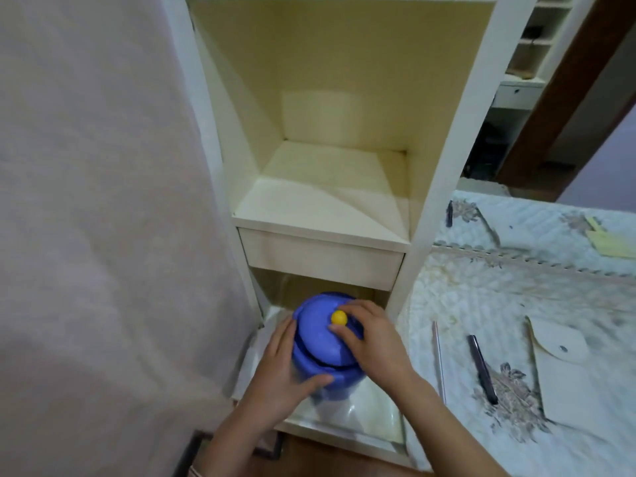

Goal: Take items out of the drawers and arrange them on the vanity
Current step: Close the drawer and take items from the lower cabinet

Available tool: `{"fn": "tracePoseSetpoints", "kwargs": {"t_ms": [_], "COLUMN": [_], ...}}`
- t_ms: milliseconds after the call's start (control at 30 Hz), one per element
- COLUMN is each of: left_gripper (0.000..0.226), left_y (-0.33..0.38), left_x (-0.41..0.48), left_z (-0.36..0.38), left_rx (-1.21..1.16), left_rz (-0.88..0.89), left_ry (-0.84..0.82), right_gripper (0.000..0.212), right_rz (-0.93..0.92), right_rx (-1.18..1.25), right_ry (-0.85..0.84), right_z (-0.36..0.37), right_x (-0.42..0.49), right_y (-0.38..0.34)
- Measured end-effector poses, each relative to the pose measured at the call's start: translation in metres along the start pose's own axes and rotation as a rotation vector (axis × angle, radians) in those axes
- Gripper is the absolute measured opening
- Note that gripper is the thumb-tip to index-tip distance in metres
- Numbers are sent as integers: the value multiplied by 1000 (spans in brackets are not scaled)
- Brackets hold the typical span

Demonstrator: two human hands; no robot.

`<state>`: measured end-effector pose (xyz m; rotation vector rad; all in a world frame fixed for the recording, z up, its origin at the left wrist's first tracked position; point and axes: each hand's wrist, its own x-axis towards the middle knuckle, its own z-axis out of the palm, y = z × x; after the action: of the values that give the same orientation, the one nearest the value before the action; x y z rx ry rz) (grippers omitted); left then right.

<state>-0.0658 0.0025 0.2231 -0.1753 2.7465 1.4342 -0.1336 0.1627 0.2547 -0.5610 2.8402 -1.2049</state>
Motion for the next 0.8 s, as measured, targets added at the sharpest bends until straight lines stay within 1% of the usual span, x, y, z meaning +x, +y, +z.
{"fn": "tracePoseSetpoints", "kwargs": {"t_ms": [100,133,167,233,267,300,400,467,500,567,633,667,733,800], "left_gripper": [125,117,102,63,53,49,44,49,50,47,40,37,34,34], "left_y": [-4,-5,-7,-6,-2,3,17,21,25,33,42,44,44,40], "left_x": [4,8,14,29,37,45,67,79,84,87,87,86,86,88], "left_z": [-4,-5,-6,-11,-13,-12,-3,4,8,13,15,15,12,8], "left_rx": [85,104,141,280,340,391,633,775,824,865,856,840,803,768], "left_rz": [81,108,160,320,382,422,491,430,410,422,426,430,476,535], "left_ry": [17,52,92,145,122,47,-269,-500,-585,-703,-770,-776,-749,-678], "right_gripper": [18,12,7,22,25,27,24,17,14,11,10,9,10,12], "right_rz": [53,79,104,161,197,228,263,291,311,358,391,393,386,366], "right_rx": [147,189,221,263,286,308,323,339,354,391,411,414,411,406], "right_ry": [125,157,174,187,195,201,200,208,217,237,249,249,245,247], "right_z": [-18,-23,-29,-36,-39,-41,-45,-46,-46,-46,-46,-46,-44,-43], "right_x": [-6,-10,-14,-23,-28,-31,-38,-41,-43,-45,-46,-47,-47,-46], "right_y": [-2,0,2,7,11,13,17,19,20,24,24,25,24,23]}}
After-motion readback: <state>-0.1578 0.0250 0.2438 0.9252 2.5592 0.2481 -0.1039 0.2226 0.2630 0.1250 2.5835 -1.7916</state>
